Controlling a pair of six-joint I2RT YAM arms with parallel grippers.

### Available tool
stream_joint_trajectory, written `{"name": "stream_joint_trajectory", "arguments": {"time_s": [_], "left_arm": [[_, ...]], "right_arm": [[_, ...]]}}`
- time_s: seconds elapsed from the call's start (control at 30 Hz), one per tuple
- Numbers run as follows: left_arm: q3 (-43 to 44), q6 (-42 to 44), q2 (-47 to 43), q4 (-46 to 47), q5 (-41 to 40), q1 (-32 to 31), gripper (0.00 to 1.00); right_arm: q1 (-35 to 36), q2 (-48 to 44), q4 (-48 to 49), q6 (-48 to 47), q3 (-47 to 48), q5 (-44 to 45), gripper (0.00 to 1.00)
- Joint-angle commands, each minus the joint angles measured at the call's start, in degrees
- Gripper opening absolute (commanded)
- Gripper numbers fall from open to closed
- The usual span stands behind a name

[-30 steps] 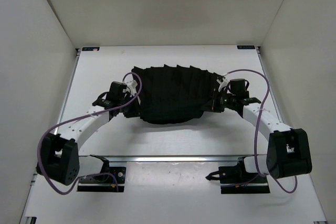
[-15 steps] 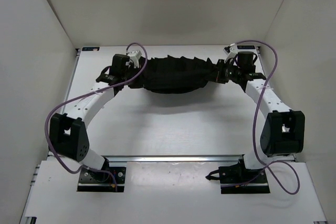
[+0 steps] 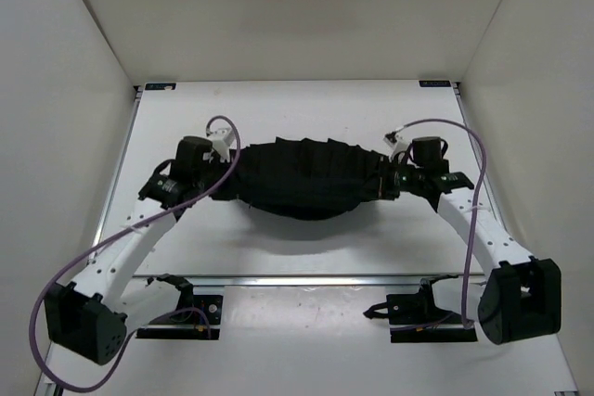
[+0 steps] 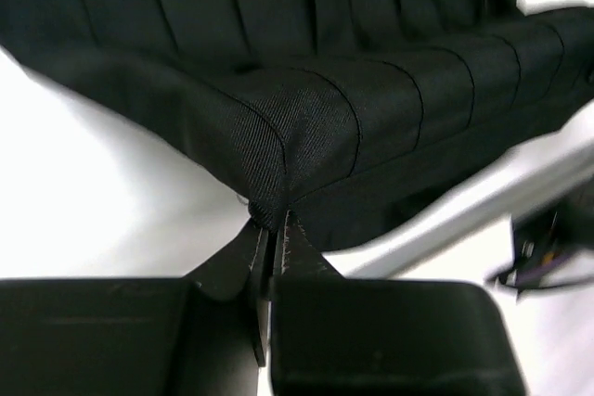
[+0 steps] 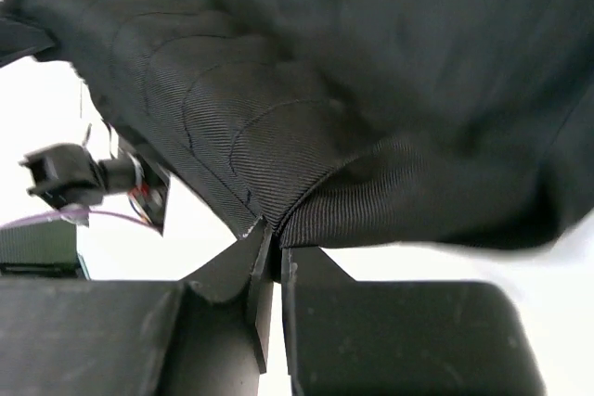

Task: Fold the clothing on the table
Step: Fold the skirt

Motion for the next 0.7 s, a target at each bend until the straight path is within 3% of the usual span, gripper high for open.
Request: {"name": "stream_joint_trajectory", "arguments": {"time_s": [0.0,0.1,0.13,0.17,0.2,0.23,0.27,0.37,0.47,0.6,0.67], "left_arm": [[5.0,2.9,9.2,0.1,-5.6,5.0,0.00],[13.5,2.9,22.6,1.9,0.4,7.9,0.04],[16.1,2.5,28.2,2.0,1.4,8.9,0.23],[21.4,2.2,33.5,1.9,2.1,9.8,0.50],[26.9,1.5,36.1,1.4,2.6,10.0,0.61],[31.8,1.1,40.3,1.3,3.2,10.0,0.91],[34.1,1.1,43.9,1.4,2.4,10.0,0.99],[42.8,0.7,49.4,-0.2,0.5,9.9,0.99],[44.8,1.2,49.2,-0.1,-0.9,10.4,0.98],[37.4,0.2,43.2,4.3,-3.7,10.3,0.99],[31.3,-0.1,39.2,7.7,-5.0,10.5,0.98]], "right_arm": [[-2.5,5.9,7.3,1.1,5.4,1.9,0.00],[-4.0,18.3,8.9,2.0,13.2,-0.4,0.01],[-4.7,23.0,9.1,3.0,16.9,-1.5,0.11],[-5.3,27.5,11.0,4.4,19.9,-2.8,0.28],[-5.8,31.2,13.2,5.2,22.9,-3.4,0.38],[-6.0,32.9,15.2,6.3,24.0,-3.5,0.55],[-6.3,35.1,16.1,7.1,26.4,-3.3,0.65],[-6.9,38.2,19.3,7.9,30.7,-2.9,0.90],[-7.3,38.2,16.7,5.5,34.2,-1.4,0.92],[-8.0,36.5,12.8,0.4,33.4,-0.3,0.89],[-8.0,35.3,13.1,-1.0,31.2,-0.9,0.82]]}}
